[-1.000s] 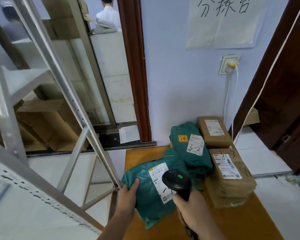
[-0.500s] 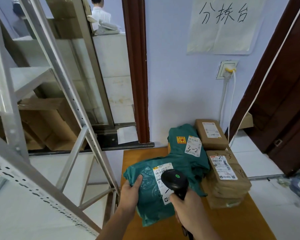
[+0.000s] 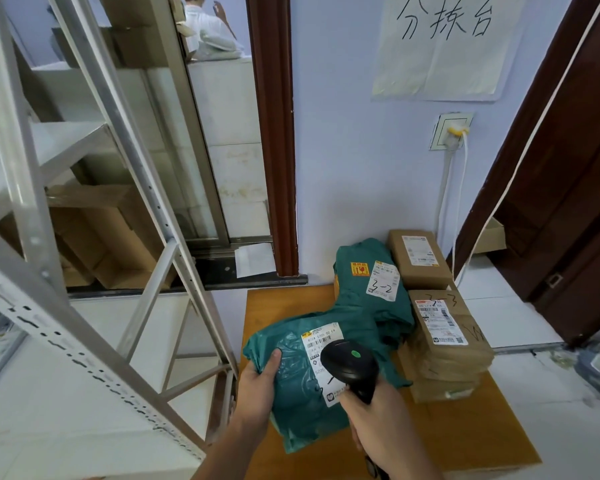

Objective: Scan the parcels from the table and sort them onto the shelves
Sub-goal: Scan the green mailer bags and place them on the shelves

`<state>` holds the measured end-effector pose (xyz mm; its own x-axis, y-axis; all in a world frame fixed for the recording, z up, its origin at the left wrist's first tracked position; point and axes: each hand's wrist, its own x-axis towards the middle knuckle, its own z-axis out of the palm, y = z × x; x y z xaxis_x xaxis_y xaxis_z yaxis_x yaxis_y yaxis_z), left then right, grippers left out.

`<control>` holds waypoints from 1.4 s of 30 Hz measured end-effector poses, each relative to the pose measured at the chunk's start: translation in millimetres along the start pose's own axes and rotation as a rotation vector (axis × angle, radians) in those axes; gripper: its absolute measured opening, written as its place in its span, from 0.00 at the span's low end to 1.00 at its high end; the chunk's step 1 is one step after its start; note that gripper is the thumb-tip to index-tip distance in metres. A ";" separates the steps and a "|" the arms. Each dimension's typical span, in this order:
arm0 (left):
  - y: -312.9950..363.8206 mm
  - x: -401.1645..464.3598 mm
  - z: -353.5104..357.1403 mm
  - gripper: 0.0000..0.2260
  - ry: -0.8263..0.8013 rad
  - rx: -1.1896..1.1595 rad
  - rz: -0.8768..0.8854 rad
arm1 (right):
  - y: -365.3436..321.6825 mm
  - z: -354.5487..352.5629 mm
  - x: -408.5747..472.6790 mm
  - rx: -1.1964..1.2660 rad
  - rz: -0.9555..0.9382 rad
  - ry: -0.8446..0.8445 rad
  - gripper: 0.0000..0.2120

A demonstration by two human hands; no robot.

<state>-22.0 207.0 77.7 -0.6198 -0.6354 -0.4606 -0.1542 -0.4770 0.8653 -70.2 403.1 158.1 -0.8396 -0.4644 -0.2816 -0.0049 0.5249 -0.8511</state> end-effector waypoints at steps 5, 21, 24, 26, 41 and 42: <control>-13.7 -20.0 -10.4 0.12 0.030 -0.024 -0.034 | 2.9 0.2 -24.2 0.006 -0.018 -0.043 0.07; -14.0 -79.8 -82.9 0.14 -0.083 -0.095 -0.083 | -20.2 28.0 -133.6 -0.084 0.012 0.039 0.09; -7.7 -98.8 -108.8 0.13 -0.069 -0.114 -0.059 | -29.0 42.0 -148.6 -0.083 -0.026 0.026 0.10; -3.0 -114.5 -126.0 0.13 -0.047 -0.134 -0.025 | -35.4 49.4 -158.3 -0.135 -0.067 0.014 0.10; 13.4 -256.4 -270.9 0.09 0.278 -0.247 0.176 | -105.8 108.4 -210.5 -0.173 -0.325 -0.214 0.14; 15.3 -264.4 -283.3 0.09 0.306 -0.269 0.189 | -112.3 117.3 -215.0 -0.167 -0.338 -0.232 0.15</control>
<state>357.5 195.7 156.8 -0.3555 -0.8575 -0.3720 0.1702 -0.4507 0.8763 174.6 360.4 262.2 -0.6316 -0.7677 -0.1081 -0.3621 0.4154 -0.8344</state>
